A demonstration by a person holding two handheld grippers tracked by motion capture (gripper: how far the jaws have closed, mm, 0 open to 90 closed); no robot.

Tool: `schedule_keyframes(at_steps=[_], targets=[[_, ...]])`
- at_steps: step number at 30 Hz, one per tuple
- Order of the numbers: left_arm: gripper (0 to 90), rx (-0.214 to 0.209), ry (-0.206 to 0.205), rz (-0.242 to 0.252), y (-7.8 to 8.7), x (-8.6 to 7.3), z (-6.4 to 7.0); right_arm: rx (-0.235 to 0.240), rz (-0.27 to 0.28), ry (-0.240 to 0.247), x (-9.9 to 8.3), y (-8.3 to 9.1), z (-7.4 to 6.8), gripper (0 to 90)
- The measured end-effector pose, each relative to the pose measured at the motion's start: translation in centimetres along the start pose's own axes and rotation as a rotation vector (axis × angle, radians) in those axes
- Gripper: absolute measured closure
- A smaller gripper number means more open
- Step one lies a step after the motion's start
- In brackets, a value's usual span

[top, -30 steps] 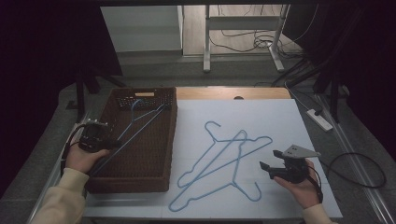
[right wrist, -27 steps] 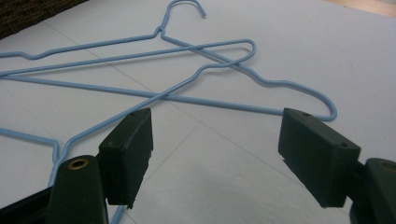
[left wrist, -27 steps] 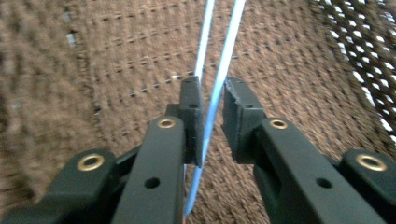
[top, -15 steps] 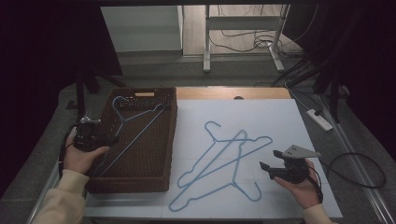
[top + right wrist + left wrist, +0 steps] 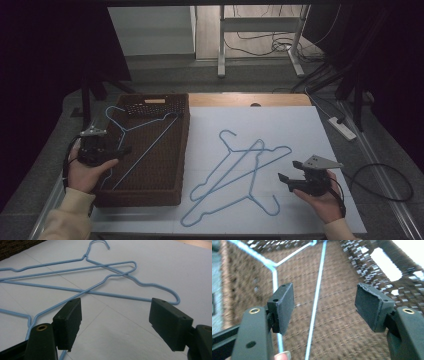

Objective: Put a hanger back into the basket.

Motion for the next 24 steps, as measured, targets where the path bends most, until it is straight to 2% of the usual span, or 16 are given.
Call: schedule_keyframes(at_steps=[1, 2, 3, 5, 11, 16, 19, 24], targets=[[32.3, -0.018, -0.007, 0.012, 0.2, 0.0, 0.4, 0.001, -0.001, 0.001, 0.0, 0.0, 0.0, 27.2], [32.0, -0.018, -0.007, 0.012, 0.2, 0.0, 0.4, 0.002, 0.000, 0.000, 0.0, -0.1, 0.0, 27.2], [31.7, -0.049, -0.022, 0.033, 0.5, 0.1, 1.3, 0.004, -0.001, -0.002, 0.0, -0.1, 0.0, 27.2], [31.2, -0.059, -0.032, 0.045, 0.7, 0.2, 1.7, 0.005, -0.003, -0.002, 0.0, -0.2, 0.1, 27.2], [29.1, -0.158, -0.085, 0.123, 2.0, 0.1, 4.9, 0.006, 0.000, -0.008, 0.0, -0.1, 0.2, 27.2], [28.6, -0.219, -0.124, 0.144, 2.2, -0.3, 7.2, 0.002, 0.000, -0.006, 0.0, -0.1, 0.2, 27.3], [28.7, -0.260, -0.133, 0.163, 2.1, -0.6, 8.4, -0.001, -0.001, -0.006, 0.0, 0.0, 0.2, 27.3], [28.5, -0.278, -0.147, 0.169, 1.5, -0.9, 9.3, -0.007, -0.001, -0.013, -0.1, 0.1, 0.3, 27.4]])
Point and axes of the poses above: each handheld gripper's, and its own axes: y roughly backward along the jaws, x roughly out of its top, z roughly to its right, the point moved 6 cm from there along -y, roughly forward along the jaws, and after that the axes turned 1 degree about y, right-handed, at the moved point
